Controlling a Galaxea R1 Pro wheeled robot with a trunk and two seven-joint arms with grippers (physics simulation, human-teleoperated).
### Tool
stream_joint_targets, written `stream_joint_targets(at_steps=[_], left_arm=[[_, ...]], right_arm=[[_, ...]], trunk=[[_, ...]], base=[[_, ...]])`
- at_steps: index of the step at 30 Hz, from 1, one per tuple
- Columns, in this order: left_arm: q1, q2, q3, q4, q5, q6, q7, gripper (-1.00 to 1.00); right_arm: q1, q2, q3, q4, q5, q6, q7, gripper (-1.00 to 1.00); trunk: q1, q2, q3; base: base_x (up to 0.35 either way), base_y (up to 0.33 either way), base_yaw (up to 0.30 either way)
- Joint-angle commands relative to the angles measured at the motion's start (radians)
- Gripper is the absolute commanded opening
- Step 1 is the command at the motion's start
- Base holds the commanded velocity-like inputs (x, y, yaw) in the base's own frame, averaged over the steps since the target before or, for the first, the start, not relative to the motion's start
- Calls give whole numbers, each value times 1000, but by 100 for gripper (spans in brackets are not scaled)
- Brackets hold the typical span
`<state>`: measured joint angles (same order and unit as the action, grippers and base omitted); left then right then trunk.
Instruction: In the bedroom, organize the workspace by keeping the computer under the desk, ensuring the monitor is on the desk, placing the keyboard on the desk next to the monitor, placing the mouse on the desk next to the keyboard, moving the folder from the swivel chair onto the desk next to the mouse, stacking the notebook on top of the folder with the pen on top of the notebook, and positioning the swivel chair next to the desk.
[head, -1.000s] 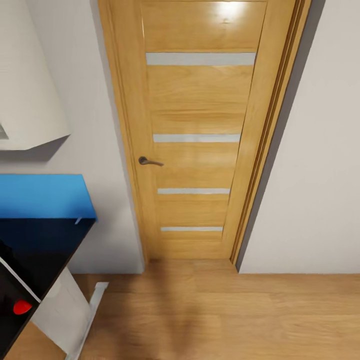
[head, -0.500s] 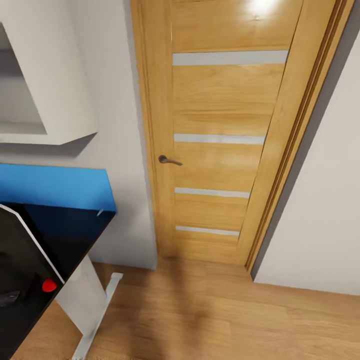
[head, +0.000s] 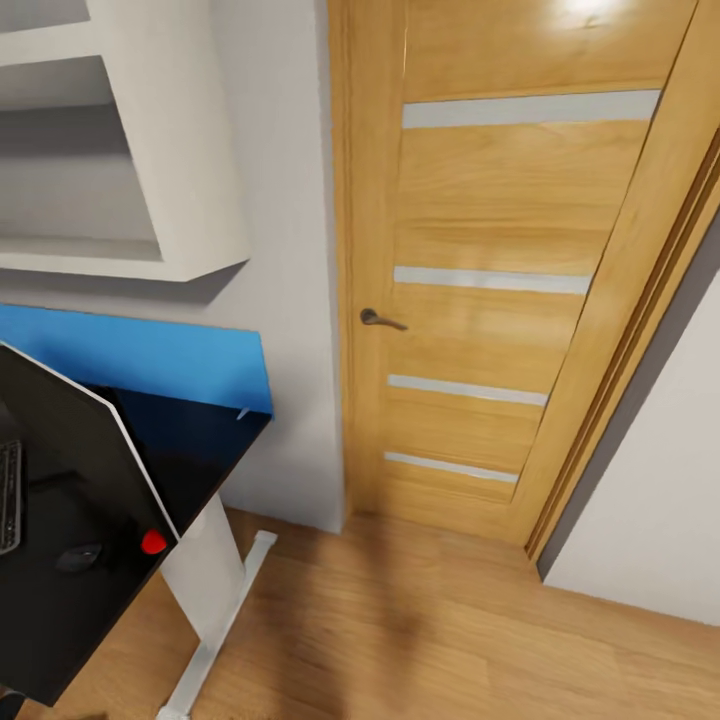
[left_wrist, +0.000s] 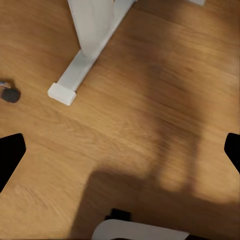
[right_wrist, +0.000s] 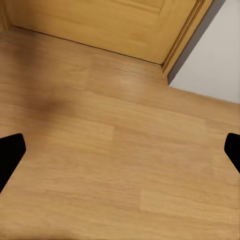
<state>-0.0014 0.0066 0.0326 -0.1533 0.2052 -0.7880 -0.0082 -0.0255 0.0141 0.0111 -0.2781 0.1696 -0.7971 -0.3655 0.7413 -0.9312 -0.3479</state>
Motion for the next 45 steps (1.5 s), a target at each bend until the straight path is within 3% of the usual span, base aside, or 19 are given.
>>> stream_joint_targets(at_steps=[1, 18, 25, 45], left_arm=[[0, 0, 3, -1, -1, -2, -1, 100], [0, 0, 2, 0, -1, -2, 1, 100], [0, 0, 3, 0, -1, -2, 2, 100], [0, 0, 4, 0, 0, 0, 4, 100]], right_arm=[[-1, 1, 1, 0, 10, 0, -12, 100], [-1, 12, -3, 2, 28, -101, -15, 100], [-1, 12, 0, 21, 30, -106, -15, 100], [-1, 10, -3, 38, 28, -106, -17, 100]], trunk=[[0, -1, -2], [0, -1, -15], [0, -1, -15], [0, -1, -15]], base=[[0, 0, 185], [0, 0, 123], [0, 0, 85], [0, 0, 270]])
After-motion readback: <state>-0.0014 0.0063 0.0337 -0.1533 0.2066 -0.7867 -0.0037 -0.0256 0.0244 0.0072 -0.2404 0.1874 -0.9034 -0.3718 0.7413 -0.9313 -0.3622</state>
